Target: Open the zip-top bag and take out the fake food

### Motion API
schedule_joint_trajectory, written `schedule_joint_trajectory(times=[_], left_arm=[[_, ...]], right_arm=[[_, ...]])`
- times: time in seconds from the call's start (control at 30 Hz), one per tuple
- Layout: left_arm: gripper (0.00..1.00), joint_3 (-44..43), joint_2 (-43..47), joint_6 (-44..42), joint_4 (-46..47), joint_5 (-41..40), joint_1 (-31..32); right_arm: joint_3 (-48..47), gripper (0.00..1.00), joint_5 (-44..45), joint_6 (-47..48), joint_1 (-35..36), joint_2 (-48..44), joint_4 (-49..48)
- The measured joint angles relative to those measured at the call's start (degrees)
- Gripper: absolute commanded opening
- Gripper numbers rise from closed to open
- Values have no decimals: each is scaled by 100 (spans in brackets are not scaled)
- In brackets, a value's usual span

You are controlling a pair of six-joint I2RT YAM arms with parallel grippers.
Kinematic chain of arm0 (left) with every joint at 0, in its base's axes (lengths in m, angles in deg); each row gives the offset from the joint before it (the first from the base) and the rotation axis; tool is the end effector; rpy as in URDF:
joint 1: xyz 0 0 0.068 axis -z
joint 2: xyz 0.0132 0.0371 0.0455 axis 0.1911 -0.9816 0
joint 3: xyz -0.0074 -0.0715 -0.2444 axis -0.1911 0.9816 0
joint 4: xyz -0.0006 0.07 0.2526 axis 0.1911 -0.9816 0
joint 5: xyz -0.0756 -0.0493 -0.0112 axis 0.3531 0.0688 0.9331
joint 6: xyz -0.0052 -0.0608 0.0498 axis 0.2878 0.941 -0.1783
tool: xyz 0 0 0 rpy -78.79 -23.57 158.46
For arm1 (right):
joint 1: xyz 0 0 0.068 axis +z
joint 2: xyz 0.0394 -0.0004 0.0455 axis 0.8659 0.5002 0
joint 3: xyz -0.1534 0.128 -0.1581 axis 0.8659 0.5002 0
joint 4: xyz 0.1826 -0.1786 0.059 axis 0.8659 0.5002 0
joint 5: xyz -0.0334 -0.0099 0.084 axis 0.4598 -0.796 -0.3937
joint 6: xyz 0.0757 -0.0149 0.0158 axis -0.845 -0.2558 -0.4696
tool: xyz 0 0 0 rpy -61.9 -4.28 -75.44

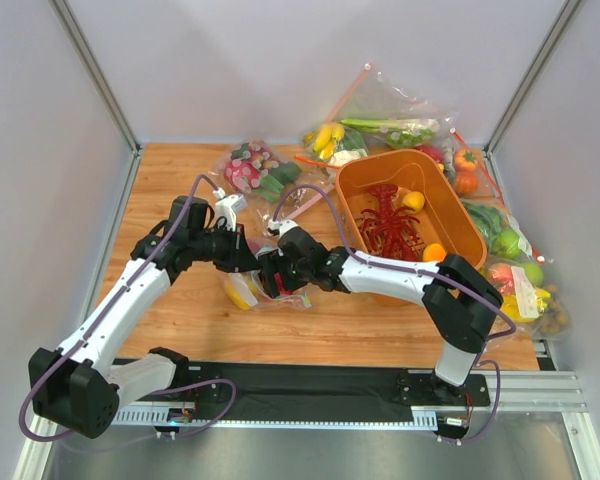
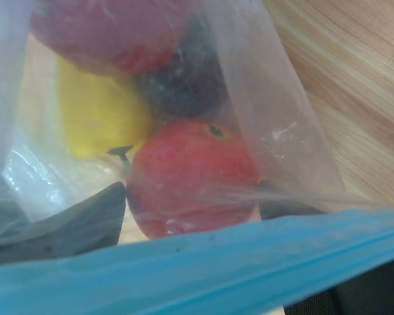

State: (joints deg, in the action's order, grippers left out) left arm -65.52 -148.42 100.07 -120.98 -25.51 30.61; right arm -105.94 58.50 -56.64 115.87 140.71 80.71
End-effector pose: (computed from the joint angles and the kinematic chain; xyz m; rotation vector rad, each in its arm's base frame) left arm 0.2262 -0.1214 0.2597 0.3935 2.3692 -1.0091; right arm 0.2204 0.3271 0.1566 -0.6732 2.4381 0.6337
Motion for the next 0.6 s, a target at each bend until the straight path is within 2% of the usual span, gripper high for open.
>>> schedule_joint_trajectory(times=[0.3,0.37,0.4,0.43,0.5,0.53,0.6], left_arm=[[0,103,35,-2,13,-42,-39],[0,103,42,0,33,-22,-39],[0,109,42,2,79,-2,-37],[0,114,42,-4,101,24,-33],[0,116,42,-22,118,37,-28],[0,116,42,-44,120,37,-28],[0,116,42,-90,120,33,-24]], right_arm=[[28,81,166,-212,63,332,-474],[28,70,223,-210,74,387,-586],[24,60,240,-205,81,407,-634],[15,44,264,-214,92,428,-669],[-9,33,295,-212,107,459,-702],[-20,23,297,-208,109,468,-704],[-28,18,299,-203,111,468,-691]])
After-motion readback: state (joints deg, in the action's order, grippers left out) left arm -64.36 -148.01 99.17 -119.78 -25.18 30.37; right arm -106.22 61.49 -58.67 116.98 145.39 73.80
